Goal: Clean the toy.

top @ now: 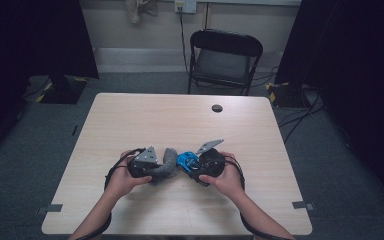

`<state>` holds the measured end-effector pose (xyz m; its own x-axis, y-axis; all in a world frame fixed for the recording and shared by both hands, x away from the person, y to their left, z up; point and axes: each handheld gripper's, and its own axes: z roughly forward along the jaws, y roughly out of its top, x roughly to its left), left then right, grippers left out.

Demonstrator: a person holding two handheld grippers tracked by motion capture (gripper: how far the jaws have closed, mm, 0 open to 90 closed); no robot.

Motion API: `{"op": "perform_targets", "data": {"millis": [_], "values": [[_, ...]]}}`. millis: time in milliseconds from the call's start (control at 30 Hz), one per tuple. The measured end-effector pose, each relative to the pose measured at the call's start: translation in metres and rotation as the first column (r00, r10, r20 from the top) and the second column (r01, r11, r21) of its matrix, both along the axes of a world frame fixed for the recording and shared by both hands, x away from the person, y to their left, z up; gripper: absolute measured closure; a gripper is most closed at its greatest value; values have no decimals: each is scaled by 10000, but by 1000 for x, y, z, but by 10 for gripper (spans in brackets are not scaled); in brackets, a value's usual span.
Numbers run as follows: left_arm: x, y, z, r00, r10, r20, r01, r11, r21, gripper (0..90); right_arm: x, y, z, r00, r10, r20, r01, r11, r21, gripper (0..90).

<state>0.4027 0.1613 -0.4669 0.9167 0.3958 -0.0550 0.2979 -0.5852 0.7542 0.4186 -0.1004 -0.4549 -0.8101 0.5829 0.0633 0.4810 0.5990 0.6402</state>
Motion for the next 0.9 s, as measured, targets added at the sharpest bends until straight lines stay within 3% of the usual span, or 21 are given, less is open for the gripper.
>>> {"op": "perform_targets", "data": {"millis": [67,133,167,267,333,367,433,500,600,700,900], "values": [[1,3,1,9998,173,4,-174,9998,13,685,1,-2,0,10000,-68,14,68,10000,-27,263],[6,11,2,9966,806,191,-811,9965,218,684,1,-4,1,10000,-75,13,75,9999,68,263],[11,18,3,9906,1314,367,-1325,9907,297,683,0,-4,1,10000,-33,1,33,10000,62,263],[23,26,8,9782,2003,553,-2022,9789,307,683,-6,-4,5,9998,171,64,-172,9998,118,263],[32,25,12,9711,2282,705,-2300,9730,176,684,-9,-1,7,9993,365,71,-366,9992,188,263],[34,23,14,9707,2289,726,-2305,9730,142,683,-11,1,8,9989,459,92,-461,9988,191,263],[39,13,18,9746,2098,782,-2110,9775,69,683,-13,6,6,9980,634,75,-635,9978,203,263],[40,2,19,9832,1735,562,-1734,9848,-71,683,-15,9,5,9974,724,66,-724,9973,127,263],[39,-8,19,9891,1403,457,-1396,9900,-174,683,-14,10,4,9975,693,103,-694,9975,121,263],[36,-13,18,9919,1244,250,-1236,9918,-329,684,-12,7,2,9981,601,109,-601,9982,83,263],[34,-13,18,9945,1038,112,-1035,9944,-230,685,-11,1,2,9989,439,191,-440,9990,20,263]]}}
